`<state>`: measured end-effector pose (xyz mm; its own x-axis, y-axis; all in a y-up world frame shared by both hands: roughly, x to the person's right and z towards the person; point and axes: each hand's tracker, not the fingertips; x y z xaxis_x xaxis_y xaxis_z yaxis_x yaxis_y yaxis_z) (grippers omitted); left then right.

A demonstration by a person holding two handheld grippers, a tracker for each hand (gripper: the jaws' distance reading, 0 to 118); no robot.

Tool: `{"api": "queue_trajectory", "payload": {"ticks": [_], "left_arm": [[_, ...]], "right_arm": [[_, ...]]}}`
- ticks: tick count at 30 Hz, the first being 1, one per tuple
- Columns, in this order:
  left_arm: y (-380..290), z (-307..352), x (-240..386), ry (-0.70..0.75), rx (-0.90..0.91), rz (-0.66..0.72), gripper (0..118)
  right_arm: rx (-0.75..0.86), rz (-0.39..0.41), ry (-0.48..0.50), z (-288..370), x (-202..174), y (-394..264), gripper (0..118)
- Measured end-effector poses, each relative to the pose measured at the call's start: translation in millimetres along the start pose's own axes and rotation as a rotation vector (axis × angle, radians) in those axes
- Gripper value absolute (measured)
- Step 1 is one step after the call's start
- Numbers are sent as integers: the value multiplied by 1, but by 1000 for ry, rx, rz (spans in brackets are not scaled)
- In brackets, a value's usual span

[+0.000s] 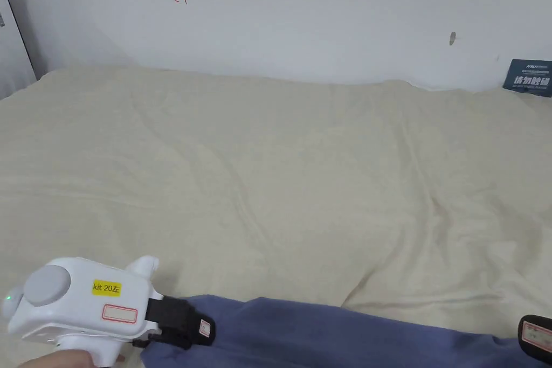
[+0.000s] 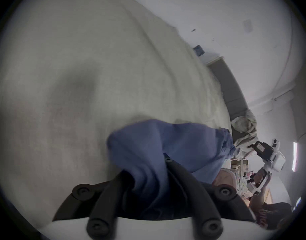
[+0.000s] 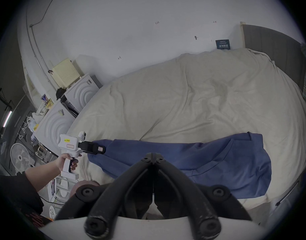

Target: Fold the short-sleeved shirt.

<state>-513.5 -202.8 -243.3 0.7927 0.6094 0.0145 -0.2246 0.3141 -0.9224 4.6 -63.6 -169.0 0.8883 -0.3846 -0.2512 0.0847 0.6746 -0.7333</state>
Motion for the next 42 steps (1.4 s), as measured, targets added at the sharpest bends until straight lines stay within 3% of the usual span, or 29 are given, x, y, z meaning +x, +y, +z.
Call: {"api": "queue_trajectory", "payload": {"ticks": [1,5,9,15,18,21,23,27,32,33,36,37,42], "left_arm": [[3,3,3,-88,33,4,9],[0,8,33,103,70,-131,9],[4,36,50,190,83,-187,9],[4,86,57,610,176,-305,9],[-3,90,69,658,102,-259,9],[-7,77,96,749,81,-352,9],[-10,63,126,651,67,-408,9],[-2,20,174,394,9,-377,9],[-4,-52,225,288,-95,-474,11],[-5,-62,230,247,-121,-475,18],[-8,-78,237,121,-165,-451,105],[-10,-80,239,114,-167,-453,118],[-16,-52,236,104,-112,-468,115]], "right_arm": [[-11,3,3,-2,0,-1,0],[-32,7,14,-3,0,-2,0],[-20,-5,44,1,3,-2,0],[27,-45,94,7,15,-5,0],[54,-92,166,13,22,-8,0],[42,-108,176,14,28,-7,0],[52,-99,162,14,29,-8,0],[54,-90,143,16,32,-13,0],[17,-98,154,21,33,-21,0],[14,-94,149,23,33,-23,0],[9,-82,130,25,33,-26,0],[7,-82,128,25,34,-26,0],[2,-105,135,19,39,-27,0]]}}
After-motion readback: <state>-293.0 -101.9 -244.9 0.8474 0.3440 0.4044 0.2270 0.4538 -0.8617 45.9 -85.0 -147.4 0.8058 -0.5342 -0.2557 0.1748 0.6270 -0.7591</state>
